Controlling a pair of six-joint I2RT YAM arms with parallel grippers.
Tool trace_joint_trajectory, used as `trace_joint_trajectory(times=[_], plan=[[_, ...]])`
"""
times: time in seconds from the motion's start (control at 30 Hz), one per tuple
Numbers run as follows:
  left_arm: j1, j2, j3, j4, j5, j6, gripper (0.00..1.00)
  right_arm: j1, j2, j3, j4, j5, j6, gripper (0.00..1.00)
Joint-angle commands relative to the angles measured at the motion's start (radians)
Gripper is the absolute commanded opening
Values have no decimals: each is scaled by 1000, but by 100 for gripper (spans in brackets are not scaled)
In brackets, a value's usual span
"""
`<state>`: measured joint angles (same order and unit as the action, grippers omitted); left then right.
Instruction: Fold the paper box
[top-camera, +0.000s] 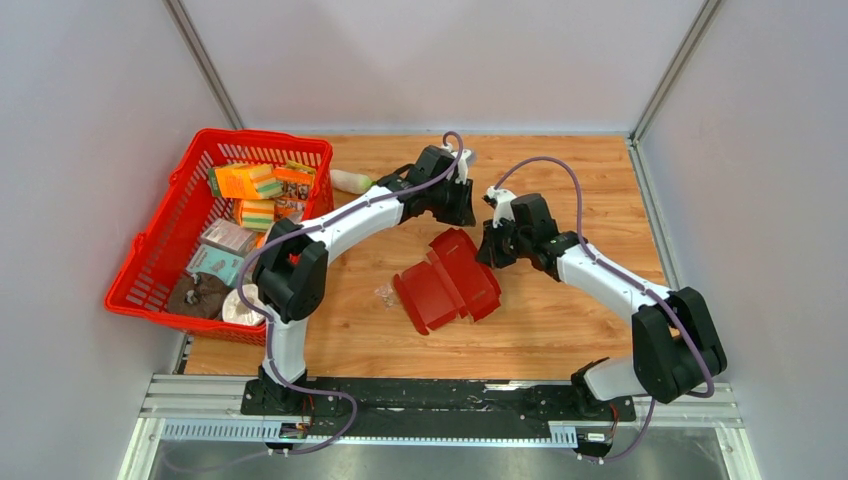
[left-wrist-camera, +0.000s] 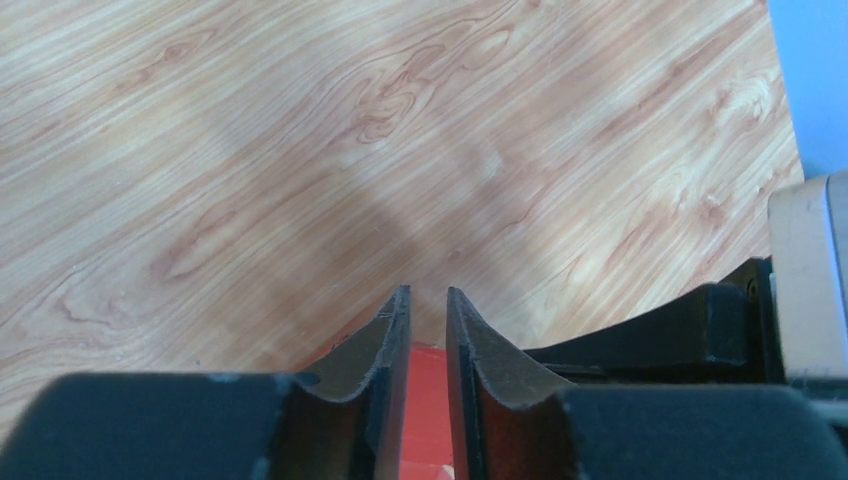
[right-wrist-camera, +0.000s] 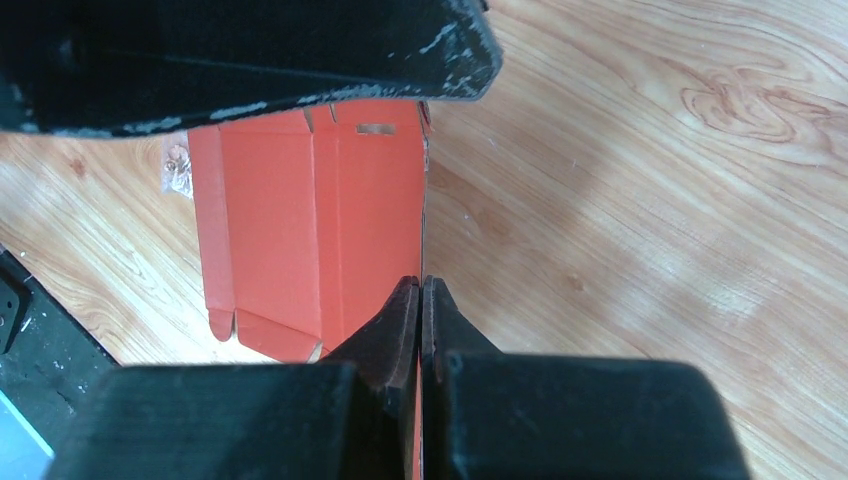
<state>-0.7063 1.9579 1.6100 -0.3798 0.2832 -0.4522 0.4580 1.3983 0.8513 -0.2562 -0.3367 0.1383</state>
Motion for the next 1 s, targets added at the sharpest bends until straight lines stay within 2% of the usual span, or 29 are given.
trace_joint_trajectory(times=[0.0, 0.03, 0.13, 0.23, 0.5, 0.63, 0.77, 0.87, 0.97], plan=[[5, 35, 61, -25, 27, 35, 23, 10, -33, 14, 44, 16, 1, 0], [5, 32, 53, -24, 34, 32, 18, 8, -38, 14, 48, 19, 4, 0], [4, 15, -2, -4, 43, 29, 10, 8, -39, 18, 49, 48, 10, 0], [4, -16, -56, 1, 43, 26, 5, 8, -39, 17, 57, 65, 18, 0], [-18, -62, -173, 105, 137, -55, 1, 10, -51, 6, 104, 53, 41, 0], [-36, -92, -194, 131, 139, -77, 0, 11, -48, 9, 104, 44, 40, 0], [-36, -126, -205, 118, 128, -53, 6, 11, -44, 9, 92, 67, 27, 0], [-33, -201, -255, 87, 64, 0, 15, 11, -51, 5, 77, 87, 11, 0], [-7, -295, -350, 99, 10, 17, 36, 10, -59, -6, 72, 99, 1, 0]])
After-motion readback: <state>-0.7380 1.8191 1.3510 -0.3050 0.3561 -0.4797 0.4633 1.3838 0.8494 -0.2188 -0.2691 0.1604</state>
